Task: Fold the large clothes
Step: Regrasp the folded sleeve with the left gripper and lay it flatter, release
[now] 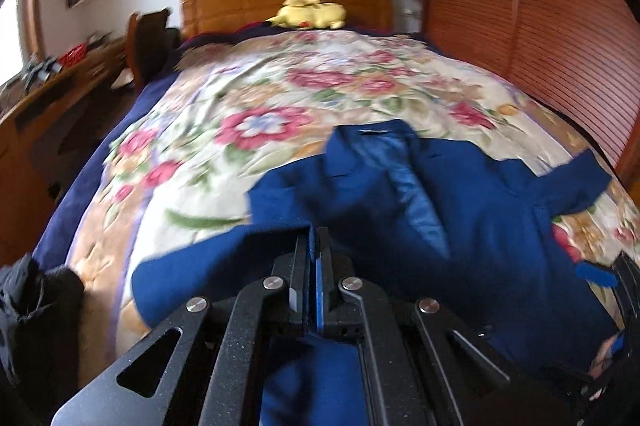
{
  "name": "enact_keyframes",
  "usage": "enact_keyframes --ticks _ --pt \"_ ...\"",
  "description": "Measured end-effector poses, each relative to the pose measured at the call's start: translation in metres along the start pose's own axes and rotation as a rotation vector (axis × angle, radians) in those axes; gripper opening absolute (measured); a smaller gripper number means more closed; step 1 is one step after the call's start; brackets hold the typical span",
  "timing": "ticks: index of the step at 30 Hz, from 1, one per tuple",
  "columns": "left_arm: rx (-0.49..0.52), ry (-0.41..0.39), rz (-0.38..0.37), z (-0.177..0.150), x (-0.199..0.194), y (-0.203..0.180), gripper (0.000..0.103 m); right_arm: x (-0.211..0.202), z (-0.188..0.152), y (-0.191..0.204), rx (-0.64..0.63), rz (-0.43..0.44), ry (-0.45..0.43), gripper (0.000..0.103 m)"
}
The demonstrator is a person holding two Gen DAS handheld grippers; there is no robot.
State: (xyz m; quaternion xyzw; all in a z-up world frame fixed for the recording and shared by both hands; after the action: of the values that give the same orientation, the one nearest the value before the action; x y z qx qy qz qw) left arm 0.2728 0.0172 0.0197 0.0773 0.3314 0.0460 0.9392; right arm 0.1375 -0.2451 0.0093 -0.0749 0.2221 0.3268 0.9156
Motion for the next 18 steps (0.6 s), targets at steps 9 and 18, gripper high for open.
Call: enact_keyframes --ticks 9,18 --pt "0.119 -0.076 -0.051 0.008 -0.028 -0.069 0.002 -0.027 -0.009 -0.03 0.072 -0.071 -0.039 0.095" --pt "0.165 -0.1 -0.077 -0.019 -0.037 -0.095 0.004 -0.023 -0.01 -0.032 0.094 -0.064 -0.024 0.095"
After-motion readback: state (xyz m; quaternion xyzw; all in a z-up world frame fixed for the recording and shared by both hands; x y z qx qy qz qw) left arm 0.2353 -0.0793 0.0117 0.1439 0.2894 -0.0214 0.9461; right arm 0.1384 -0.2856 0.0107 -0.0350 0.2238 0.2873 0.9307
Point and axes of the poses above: each gripper's, at about its wrist camera, not at the fingertips, and x roughly the way its jaws point, y to its left, z to its top, the point moved 6 cm from there along x, roughly the way its jaws point, and after that the axes turned 15 degrees about z, right-handed, at the moved point
